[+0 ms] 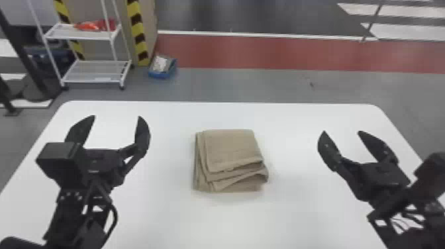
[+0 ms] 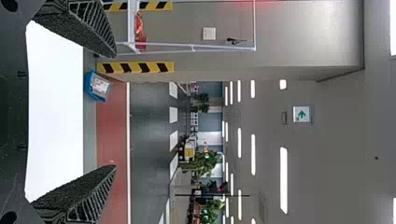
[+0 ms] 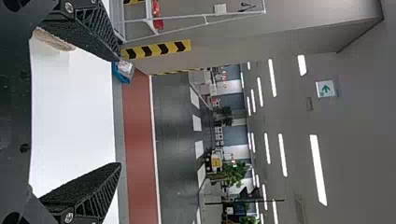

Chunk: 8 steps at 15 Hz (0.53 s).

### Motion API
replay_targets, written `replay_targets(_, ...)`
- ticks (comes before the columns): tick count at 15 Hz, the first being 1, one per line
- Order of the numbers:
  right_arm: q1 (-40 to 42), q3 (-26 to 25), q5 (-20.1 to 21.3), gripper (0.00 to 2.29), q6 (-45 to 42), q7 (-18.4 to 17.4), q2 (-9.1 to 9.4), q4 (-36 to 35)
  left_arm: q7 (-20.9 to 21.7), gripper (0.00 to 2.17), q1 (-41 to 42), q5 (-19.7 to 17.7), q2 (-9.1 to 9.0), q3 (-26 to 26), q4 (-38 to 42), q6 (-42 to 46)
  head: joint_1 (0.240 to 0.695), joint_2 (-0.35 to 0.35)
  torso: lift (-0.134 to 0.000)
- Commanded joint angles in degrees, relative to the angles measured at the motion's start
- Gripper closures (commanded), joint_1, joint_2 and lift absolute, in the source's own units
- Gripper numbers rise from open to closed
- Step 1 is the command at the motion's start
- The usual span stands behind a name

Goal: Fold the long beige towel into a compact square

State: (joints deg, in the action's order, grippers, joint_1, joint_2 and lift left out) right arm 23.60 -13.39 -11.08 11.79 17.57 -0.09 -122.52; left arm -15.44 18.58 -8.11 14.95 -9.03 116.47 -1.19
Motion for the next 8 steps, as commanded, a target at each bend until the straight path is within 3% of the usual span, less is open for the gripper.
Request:
replay_targets(1, -0.05, -0.41, 0.18, 0.09, 0.47, 0.01, 0.14, 0.08, -0.02, 0.04, -0.21, 0.12, 0.16, -0.11, -0.01, -0.18, 0.695, -0.065, -0.124)
replay_targets(8, -1.98, -0.15, -0.25, 0.1, -0.23, 1.68, 0.14, 1.31, 0.42, 0.04, -0.47, 1.61, -0.72, -1.25, -0.54, 1.93, 0.695, -0.073, -0.124)
